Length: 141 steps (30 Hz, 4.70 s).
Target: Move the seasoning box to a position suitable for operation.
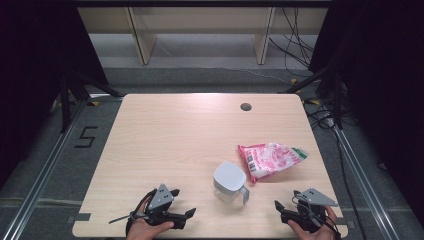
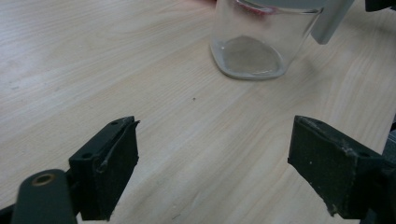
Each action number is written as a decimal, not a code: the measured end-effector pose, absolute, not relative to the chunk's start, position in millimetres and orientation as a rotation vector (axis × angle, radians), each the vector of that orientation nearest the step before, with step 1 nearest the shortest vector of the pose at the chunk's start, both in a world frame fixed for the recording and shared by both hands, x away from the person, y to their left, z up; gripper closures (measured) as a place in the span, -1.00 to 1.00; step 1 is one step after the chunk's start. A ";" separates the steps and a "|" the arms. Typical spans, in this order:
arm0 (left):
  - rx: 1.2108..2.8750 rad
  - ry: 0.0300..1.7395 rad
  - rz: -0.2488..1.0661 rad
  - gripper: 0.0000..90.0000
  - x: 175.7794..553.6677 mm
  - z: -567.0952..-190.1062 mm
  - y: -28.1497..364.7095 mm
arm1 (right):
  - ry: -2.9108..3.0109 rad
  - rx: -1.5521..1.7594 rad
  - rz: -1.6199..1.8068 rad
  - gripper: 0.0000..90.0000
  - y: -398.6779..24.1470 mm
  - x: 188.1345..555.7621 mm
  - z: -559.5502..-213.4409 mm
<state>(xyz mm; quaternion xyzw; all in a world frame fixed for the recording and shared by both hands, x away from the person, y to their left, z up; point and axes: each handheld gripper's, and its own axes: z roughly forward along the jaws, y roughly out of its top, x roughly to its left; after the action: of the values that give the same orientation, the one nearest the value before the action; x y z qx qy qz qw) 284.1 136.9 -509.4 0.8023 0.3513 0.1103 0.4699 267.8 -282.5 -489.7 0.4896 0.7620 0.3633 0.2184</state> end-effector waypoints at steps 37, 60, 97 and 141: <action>1.969 0.565 0.157 0.39 274.4 -506.2 75.4 | 2.113 1.357 1.005 -0.47 -278.9 268.5 -489.7; 2.017 0.521 0.196 0.43 295.7 -503.4 3.4 | 2.156 1.305 1.003 -0.47 -279.1 270.0 -489.7; 1.901 0.650 0.400 0.95 294.7 -503.9 21.0 | 2.181 1.285 1.034 -0.47 -277.2 270.8 -490.8; 1.866 0.745 0.453 0.53 323.2 -507.8 57.8 | 2.193 1.263 1.042 -0.48 -277.3 271.0 -490.4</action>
<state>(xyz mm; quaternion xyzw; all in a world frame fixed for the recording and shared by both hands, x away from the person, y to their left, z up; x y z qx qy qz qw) 323.2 57.8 -507.8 0.7767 0.3102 0.1887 0.5147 271.0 -277.3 -490.4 0.4522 0.7849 0.3730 0.2007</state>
